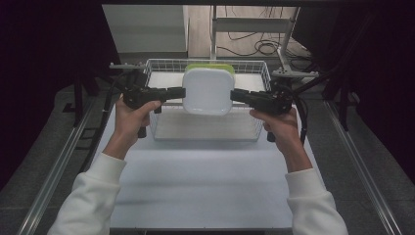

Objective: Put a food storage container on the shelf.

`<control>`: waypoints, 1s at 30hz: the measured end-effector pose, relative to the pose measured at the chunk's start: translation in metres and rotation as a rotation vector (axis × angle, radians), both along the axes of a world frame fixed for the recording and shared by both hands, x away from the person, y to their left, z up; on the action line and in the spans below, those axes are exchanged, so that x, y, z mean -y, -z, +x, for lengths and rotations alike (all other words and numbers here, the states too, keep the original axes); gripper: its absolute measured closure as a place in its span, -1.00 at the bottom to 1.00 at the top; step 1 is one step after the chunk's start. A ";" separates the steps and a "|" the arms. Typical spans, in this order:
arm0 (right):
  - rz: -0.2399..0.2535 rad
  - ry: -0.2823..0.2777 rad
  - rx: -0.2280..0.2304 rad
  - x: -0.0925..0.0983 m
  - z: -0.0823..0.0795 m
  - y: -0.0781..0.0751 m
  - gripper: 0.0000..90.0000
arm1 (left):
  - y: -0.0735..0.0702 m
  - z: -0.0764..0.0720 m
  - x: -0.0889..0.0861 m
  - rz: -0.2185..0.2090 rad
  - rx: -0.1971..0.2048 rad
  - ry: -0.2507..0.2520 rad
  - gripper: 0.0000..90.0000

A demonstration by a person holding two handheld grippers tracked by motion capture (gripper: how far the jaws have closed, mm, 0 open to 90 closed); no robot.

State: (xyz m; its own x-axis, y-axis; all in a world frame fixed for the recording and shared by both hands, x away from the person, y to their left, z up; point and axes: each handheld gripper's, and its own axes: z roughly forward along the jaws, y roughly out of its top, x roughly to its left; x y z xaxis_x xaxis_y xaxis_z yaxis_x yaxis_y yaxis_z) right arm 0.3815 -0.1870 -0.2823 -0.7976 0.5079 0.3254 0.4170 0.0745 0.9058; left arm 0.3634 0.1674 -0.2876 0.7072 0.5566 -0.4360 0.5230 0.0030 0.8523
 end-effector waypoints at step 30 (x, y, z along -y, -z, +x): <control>0.002 0.019 -0.088 -0.004 0.075 -0.035 0.77 | -0.024 0.081 -0.002 0.000 -0.052 -0.010 0.77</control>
